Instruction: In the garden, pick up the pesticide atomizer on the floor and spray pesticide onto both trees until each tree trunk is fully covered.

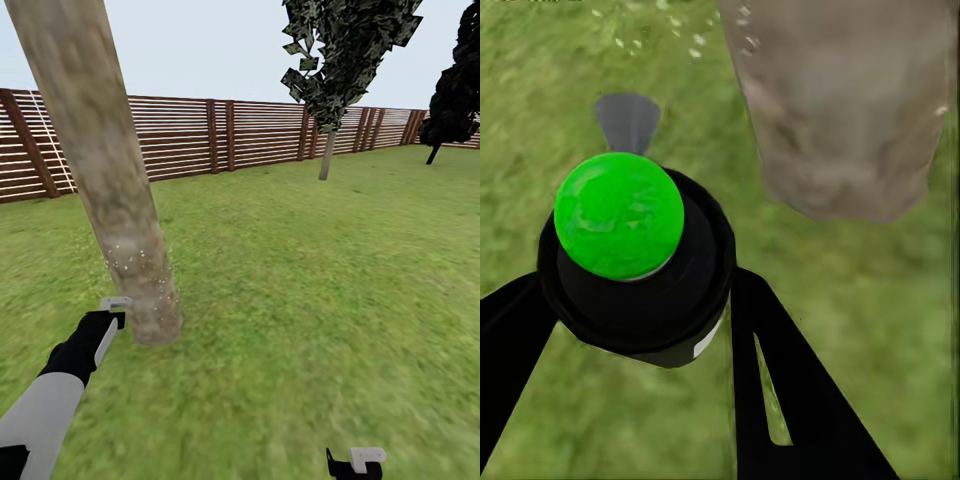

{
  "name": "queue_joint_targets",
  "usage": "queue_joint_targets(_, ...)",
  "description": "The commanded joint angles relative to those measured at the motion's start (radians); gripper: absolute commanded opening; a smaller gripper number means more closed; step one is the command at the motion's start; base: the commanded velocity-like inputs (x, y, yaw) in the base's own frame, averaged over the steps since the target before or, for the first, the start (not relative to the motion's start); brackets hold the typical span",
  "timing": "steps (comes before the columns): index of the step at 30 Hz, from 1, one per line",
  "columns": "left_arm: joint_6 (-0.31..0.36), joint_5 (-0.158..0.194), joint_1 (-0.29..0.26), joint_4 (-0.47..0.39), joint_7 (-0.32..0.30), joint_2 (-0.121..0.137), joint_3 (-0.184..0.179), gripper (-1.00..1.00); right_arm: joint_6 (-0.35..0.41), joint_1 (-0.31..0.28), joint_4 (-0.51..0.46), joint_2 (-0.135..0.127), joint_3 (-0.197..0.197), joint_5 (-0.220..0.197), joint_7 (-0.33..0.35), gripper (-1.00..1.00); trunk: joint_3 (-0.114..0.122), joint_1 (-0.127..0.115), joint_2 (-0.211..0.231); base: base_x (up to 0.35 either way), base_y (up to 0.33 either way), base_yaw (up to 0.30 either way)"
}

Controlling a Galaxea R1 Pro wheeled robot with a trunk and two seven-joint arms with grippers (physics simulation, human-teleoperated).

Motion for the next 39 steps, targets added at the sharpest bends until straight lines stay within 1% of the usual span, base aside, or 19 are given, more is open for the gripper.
queue_joint_targets(1,0.001,-0.004,0.0,0.0,0.0,-0.002,0.0,-1.0,0.0,0.0,0.0,0.0,0.0,0.0,0.0,1.0,0.0,0.0,0.0,0.324,0.0,0.002)
queue_joint_targets(6,-0.009,0.008,0.0,0.001,0.0,-0.016,-0.002,-1.0,0.0,0.0,0.0,0.0,-0.001,0.0,0.0,1.0,0.0,0.0,0.0,0.303,0.0,0.0)
queue_joint_targets(7,-0.014,0.008,0.0,0.002,0.0,-0.022,-0.002,-1.0,0.0,0.0,0.0,0.0,-0.001,0.0,0.0,1.0,0.0,0.0,0.0,0.076,0.0,0.0)
queue_joint_targets(8,-0.017,0.004,0.0,0.002,-0.001,-0.021,-0.001,-1.0,0.0,0.0,0.0,0.001,-0.001,0.0,0.0,1.0,0.0,0.0,0.0,0.02,0.0,0.0)
queue_joint_targets(10,-0.016,0.002,0.006,0.002,-0.003,0.001,0.011,-1.0,0.0,0.0,0.0,0.001,-0.001,0.0,0.0,1.0,0.0,0.0,0.0,0.005,0.0,0.0)
queue_joint_targets(12,-0.016,0.001,0.017,0.002,-0.011,0.031,0.022,-1.0,0.0,0.0,0.0,0.001,-0.001,0.0,0.0,1.0,0.0,0.0,0.0,0.001,0.0,0.0)
queue_joint_targets(13,-0.016,0.002,0.032,0.002,-0.016,0.038,0.021,-1.0,0.0,0.0,0.0,0.0,-0.001,0.0,0.0,1.0,0.0,0.0,0.0,0.0,0.0,0.0)
queue_joint_targets(14,-0.016,0.001,0.043,0.002,-0.018,0.029,0.01,-1.0,0.0,0.0,0.0,0.001,0.0,0.0,0.0,1.0,0.0,0.0,0.0,0.0,0.0,0.0)
queue_joint_targets(15,-0.015,0.001,0.047,0.001,-0.028,0.023,-0.013,-1.0,0.0,0.0,0.0,0.001,0.0,0.0,0.0,1.0,0.0,0.0,0.0,0.0,0.0,0.0)
queue_joint_targets(16,-0.013,0.004,0.048,0.0,-0.067,0.02,-0.059,-1.0,0.0,0.0,0.0,0.001,0.0,0.0,0.0,1.0,0.0,0.0,0.0,0.0,0.0,0.0)
queue_joint_targets(17,-0.013,0.003,0.049,0.0,-0.096,0.021,-0.075,-1.0,0.0,0.0,0.0,0.001,0.0,0.0,0.0,1.0,0.0,0.0,0.0,0.0,0.0,0.0)
queue_joint_targets(18,-0.011,-0.002,0.048,-0.001,-0.133,0.029,-0.082,-1.0,0.0,0.0,0.0,0.001,0.0,0.0,0.0,1.0,0.0,0.0,0.0,0.0,0.0,0.0)
queue_joint_targets(19,-0.006,-0.004,0.048,-0.001,-0.145,0.039,-0.083,-1.0,0.0,0.0,0.0,0.001,0.0,0.0,0.0,1.0,0.0,0.0,0.0,0.0,0.0,0.0)
queue_joint_targets(22,0.0,0.001,0.045,-0.001,-0.153,0.086,-0.079,-1.0,0.0,0.0,0.0,0.0,0.0,0.0,0.0,1.0,0.0,0.0,0.0,0.0,0.0,0.0)
queue_joint_targets(24,0.001,0.003,0.044,-0.001,-0.153,0.107,-0.077,-1.0,0.0,0.0,0.0,0.001,0.0,0.0,0.0,1.0,0.0,0.0,0.0,0.0,0.0,0.0)
queue_joint_targets(26,0.001,0.005,0.043,-0.001,-0.153,0.117,-0.077,-1.0,0.0,0.0,0.0,0.001,0.0,0.0,0.0,1.0,0.0,0.0,0.0,0.0,0.0,0.06)
queue_joint_targets(32,-0.013,0.006,0.05,0.0,-0.15,0.114,-0.078,-1.0,0.0,0.0,0.0,0.001,0.0,0.0,0.0,1.0,0.0,0.0,0.0,0.008,0.004,0.254)
queue_joint_targets(36,-0.016,0.009,0.052,0.002,-0.144,0.106,-0.079,-1.0,0.0,0.0,0.0,0.001,0.0,0.0,0.0,1.0,0.0,0.0,0.0,0.217,0.191,0.046)
queue_joint_targets(39,-0.018,0.006,0.083,0.002,-0.145,0.094,-0.079,-1.0,0.0,0.0,0.0,0.001,0.0,0.0,0.0,1.0,0.0,0.0,0.0,0.242,0.216,0.001)
